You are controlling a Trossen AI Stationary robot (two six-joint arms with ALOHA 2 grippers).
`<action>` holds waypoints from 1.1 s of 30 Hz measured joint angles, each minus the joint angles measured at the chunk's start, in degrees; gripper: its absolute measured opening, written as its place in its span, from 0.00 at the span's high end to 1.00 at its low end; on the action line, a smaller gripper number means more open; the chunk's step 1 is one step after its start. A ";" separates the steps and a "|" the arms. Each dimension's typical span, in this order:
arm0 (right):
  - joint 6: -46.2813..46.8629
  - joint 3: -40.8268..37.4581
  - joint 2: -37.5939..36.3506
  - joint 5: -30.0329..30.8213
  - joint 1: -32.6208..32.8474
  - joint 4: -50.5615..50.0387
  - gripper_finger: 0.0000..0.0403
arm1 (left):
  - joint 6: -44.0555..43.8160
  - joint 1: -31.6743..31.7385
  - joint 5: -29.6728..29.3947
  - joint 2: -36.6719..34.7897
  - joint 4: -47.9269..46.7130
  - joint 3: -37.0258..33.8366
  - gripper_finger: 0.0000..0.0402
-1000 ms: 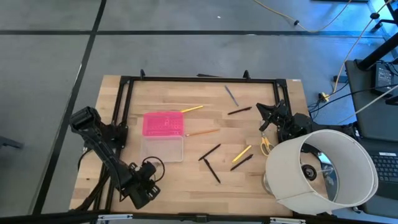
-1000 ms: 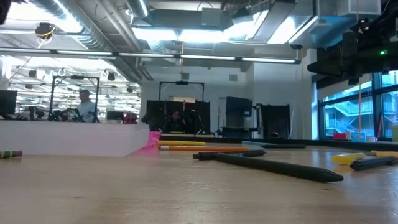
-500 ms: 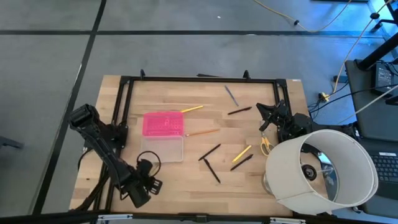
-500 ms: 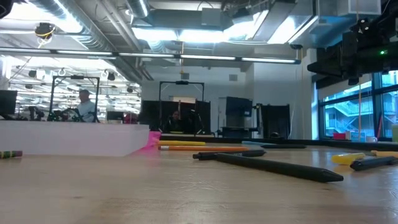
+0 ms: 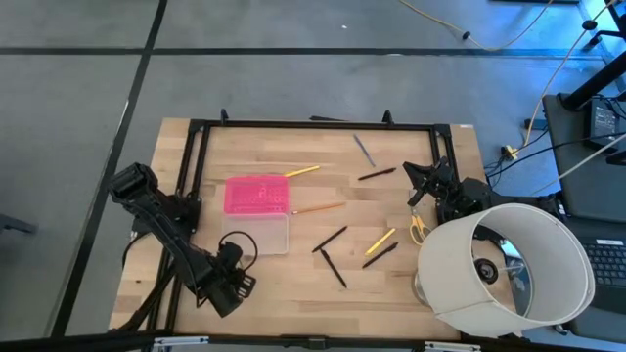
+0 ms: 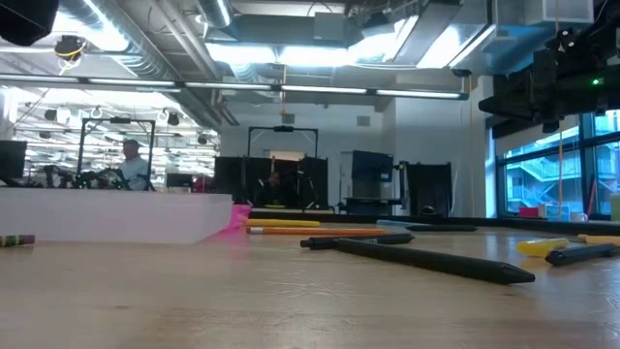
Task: Pick & place school supplies into a supply box
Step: Put the bottom left yellow pencil into the pink supply box
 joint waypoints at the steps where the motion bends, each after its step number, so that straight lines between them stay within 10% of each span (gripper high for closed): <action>1: -0.01 0.00 0.00 0.00 0.00 0.00 0.92 | 0.67 0.24 0.06 0.00 0.01 0.00 0.64; 33: -0.28 -0.01 -0.02 0.02 0.00 -0.02 0.92 | 7.06 3.90 9.34 1.85 16.24 -11.91 0.64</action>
